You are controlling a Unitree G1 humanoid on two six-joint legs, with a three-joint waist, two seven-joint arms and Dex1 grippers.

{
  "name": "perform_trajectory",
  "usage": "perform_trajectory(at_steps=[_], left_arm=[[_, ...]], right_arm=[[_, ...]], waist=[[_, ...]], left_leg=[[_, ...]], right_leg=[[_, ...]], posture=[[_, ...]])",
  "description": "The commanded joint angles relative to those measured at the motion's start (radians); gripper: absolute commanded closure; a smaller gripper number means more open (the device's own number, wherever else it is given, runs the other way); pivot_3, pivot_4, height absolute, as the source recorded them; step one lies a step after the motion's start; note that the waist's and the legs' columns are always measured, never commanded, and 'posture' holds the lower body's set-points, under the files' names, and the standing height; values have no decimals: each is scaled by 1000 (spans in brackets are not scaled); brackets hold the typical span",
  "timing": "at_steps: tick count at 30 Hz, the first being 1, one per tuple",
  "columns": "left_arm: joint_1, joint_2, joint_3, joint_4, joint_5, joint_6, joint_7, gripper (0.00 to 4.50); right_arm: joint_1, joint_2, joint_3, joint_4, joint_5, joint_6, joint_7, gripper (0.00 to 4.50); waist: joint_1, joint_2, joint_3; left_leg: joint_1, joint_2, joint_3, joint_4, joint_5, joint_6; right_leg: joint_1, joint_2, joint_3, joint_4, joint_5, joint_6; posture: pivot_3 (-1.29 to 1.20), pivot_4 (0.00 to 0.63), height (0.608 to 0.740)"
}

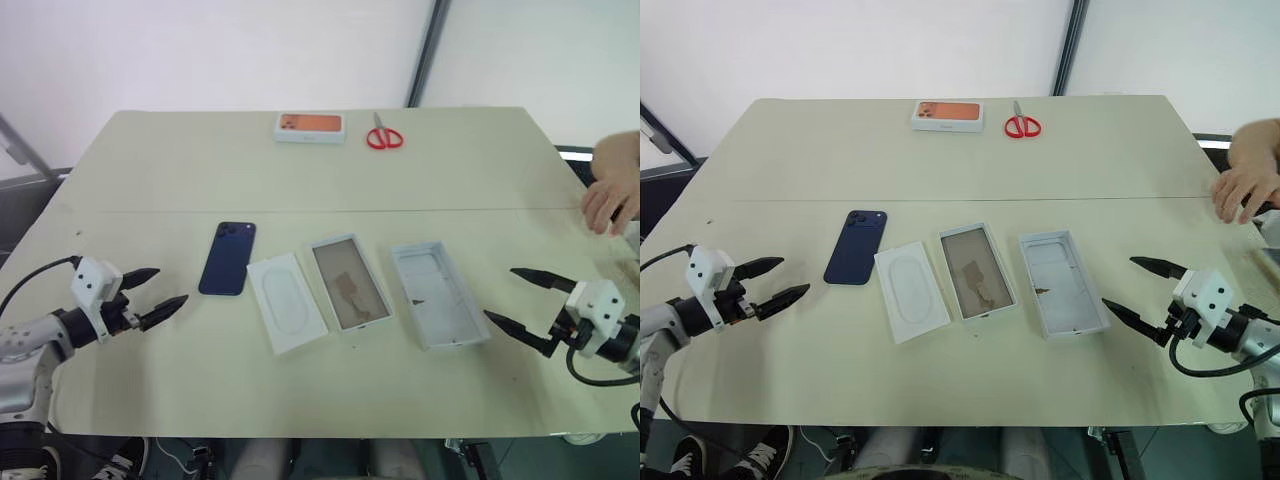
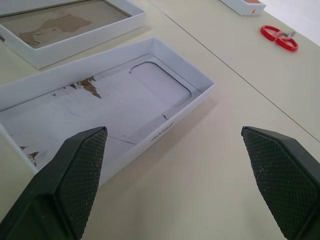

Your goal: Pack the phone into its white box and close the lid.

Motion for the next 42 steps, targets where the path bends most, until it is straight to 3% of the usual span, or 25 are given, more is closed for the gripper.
perform_trajectory(at_steps=[1, 16, 24, 27, 29, 35, 42], left_arm=[[-9, 3, 37, -27, -7, -42, 8, 61], [-34, 4, -11, -57, -11, 9, 18, 61], [7, 20, 2, -215, -123, 285, 26, 61], [74, 83, -29, -296, -135, 441, 9, 61], [104, 75, 2, -368, -239, 555, 12, 61], [48, -21, 58, -512, -480, 821, 212, 61], [83, -131, -32, -581, -507, 968, 435, 61]], right_arm=[[-13, -11, -13, -10, 5, -17, 0, 0], [-19, -6, 9, -44, -10, -7, -16, 0], [-14, -9, 39, -115, 9, 43, -7, 0], [-13, 8, 78, -195, 25, 83, -8, 0], [-14, 36, 118, -268, 25, 104, -33, 0], [-49, 40, 202, -359, -16, 129, -49, 0], [-149, 32, 307, -424, -44, 192, -51, 0]], waist=[[0, 0, 0], [0, 0, 0], [0, 0, 0], [-6, 0, 0], [-8, 1, 1], [4, 2, 2], [-5, 2, 3]], left_leg=[[0, 0, 0, 0, 0, 0], [0, 0, 0, 0, 0, 0], [0, 0, 0, 0, 0, 0], [0, 0, 0, 0, 0, 0], [0, 0, 0, -1, 0, 0], [0, 0, -1, 2, 0, 0], [0, 0, 1, 0, 0, 0]], right_leg=[[0, 0, 0, 0, 0, 0], [0, 0, 0, 0, 0, 1], [0, 0, 0, 0, 1, 2], [0, 0, 0, 0, 1, 2], [0, 0, 1, 0, 0, 1], [0, 0, 1, 0, 0, -1], [0, 0, 1, 0, 0, 0]], posture=[[0, 150, 740], [0, 150, 740], [0, 150, 740], [0, 150, 740], [0, 150, 740], [0, 150, 740], [0, 150, 740]])
